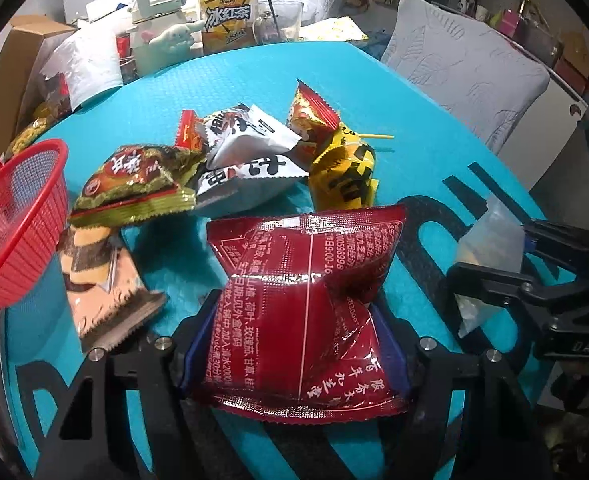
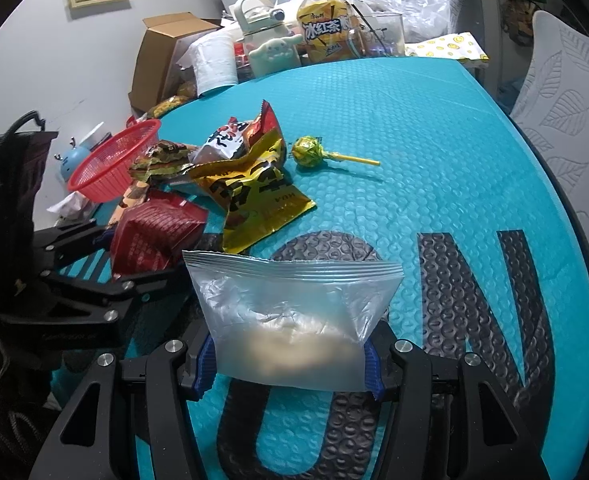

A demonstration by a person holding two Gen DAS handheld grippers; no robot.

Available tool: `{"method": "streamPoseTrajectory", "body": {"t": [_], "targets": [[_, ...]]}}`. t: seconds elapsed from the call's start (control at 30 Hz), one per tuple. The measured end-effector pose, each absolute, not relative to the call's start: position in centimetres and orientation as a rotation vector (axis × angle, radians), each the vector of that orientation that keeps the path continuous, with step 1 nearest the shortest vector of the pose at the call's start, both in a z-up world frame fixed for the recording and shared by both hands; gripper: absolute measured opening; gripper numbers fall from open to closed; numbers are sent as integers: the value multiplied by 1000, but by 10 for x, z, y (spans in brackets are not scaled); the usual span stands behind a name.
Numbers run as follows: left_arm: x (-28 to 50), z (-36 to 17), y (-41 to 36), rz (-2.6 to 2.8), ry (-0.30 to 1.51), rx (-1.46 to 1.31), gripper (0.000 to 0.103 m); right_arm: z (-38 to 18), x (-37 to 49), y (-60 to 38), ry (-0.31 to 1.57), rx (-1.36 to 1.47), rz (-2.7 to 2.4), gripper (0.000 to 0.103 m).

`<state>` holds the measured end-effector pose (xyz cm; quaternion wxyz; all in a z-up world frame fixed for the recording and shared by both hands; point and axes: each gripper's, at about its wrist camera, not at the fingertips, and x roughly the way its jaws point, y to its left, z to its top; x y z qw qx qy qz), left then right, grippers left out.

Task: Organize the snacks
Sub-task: 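Carry the red packet with the left gripper toward the red basket while the right carries the zip bag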

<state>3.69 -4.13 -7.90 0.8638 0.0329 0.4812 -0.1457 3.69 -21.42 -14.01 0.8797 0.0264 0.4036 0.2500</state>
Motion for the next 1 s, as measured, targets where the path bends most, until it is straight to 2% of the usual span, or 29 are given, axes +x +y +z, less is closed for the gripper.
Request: {"method": "streamPoseTrajectory", "body": {"t": [1.0], "targets": [[-31, -31, 16, -193, 840, -92, 69, -109, -6, -153, 750, -12, 730, 56]]}}
